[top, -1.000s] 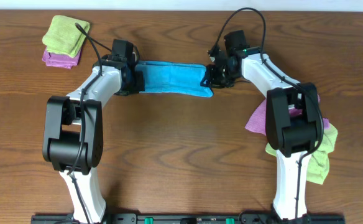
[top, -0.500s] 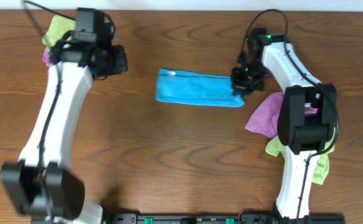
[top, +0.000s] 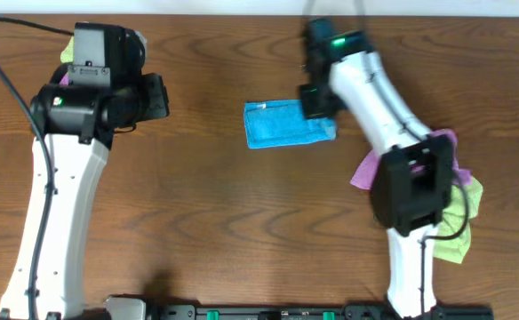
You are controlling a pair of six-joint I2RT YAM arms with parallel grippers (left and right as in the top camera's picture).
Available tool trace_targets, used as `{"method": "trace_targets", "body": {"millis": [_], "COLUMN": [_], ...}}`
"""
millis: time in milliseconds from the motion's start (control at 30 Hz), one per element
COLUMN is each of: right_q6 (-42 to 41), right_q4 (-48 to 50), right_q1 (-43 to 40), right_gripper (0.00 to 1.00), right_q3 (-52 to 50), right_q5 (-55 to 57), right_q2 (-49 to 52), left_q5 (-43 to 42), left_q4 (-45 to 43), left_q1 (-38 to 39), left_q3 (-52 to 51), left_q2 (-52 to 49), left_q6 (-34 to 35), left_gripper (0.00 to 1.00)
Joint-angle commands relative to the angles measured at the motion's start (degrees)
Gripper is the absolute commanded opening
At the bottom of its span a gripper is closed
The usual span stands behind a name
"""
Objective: Fold the cloth
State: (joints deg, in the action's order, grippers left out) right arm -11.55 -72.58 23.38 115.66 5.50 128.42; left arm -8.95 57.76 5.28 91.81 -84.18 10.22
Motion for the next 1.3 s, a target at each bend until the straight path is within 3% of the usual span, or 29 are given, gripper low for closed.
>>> {"method": "trace_targets", "body": {"millis": [0, 233, 1267], "right_q6": [-0.2, -0.9, -1.07], "right_q4": [0.52, 4.42, 11.58], "right_q1": [5.07, 10.75, 18.38], "right_gripper": [0.02, 0.02, 0.01], "right_q3": [0.46, 0.37, -8.85], "right_q5": [4.26, 4.63, -3.48], "right_q2": [-0.9, -0.83, -0.81], "left_q5": [0.55, 0.57, 0.33], "left_q4": [1.57, 5.42, 6.75], "left_q1": [-0.13, -0.13, -0.13], "left_q3": [0.33, 0.33, 0.33], "left_q2": [2.32, 4.9, 5.55], "left_q6": [-1.16, -1.73, -1.66], "left_gripper": [0.06, 0.06, 0.06]}}
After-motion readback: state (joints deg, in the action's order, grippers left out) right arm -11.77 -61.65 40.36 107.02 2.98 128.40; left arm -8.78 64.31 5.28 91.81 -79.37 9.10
